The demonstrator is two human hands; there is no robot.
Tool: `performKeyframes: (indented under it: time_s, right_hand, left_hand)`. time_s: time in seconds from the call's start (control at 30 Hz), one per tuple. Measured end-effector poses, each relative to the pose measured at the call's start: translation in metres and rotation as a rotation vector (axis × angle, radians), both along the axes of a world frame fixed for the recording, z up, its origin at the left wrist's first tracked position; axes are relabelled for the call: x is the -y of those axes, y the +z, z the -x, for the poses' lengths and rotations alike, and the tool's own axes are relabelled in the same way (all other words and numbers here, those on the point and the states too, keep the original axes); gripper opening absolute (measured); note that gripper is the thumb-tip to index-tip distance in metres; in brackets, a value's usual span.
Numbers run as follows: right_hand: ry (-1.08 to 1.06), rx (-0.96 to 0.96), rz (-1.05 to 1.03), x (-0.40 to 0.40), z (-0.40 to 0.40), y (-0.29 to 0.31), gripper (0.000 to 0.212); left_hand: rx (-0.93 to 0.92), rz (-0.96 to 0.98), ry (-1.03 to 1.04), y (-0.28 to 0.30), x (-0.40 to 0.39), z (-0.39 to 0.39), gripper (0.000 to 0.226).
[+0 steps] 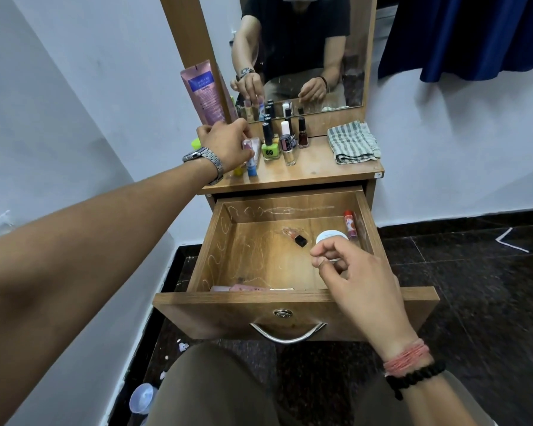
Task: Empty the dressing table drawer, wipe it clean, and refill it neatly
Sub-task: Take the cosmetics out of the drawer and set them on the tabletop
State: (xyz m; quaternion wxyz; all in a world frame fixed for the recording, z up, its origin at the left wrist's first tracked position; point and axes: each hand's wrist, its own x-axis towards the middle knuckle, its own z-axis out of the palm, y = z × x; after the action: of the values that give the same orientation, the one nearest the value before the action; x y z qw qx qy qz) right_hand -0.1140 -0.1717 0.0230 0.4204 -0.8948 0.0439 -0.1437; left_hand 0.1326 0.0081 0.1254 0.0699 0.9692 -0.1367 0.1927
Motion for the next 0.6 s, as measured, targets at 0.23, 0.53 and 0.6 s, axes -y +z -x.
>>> performKeyframes:
  time_s: [0.23,0.53,0.6]
  right_hand:
    - [-0.004,0.008,0.010,0.001,-0.001,-0.001,0.007]
    - [-0.014,0.008,0.023,0.001,-0.001,-0.003,0.008]
    - [-0.014,0.008,0.026,0.001,-0.001,-0.003,0.008]
  left_hand:
    - [-0.005,0.008,0.015,0.002,0.002,0.000,0.029]
    - [0.015,-0.001,-0.002,0.006,0.000,0.007,0.026]
    - [0.064,-0.016,-0.009,0.011,0.001,0.013,0.025]
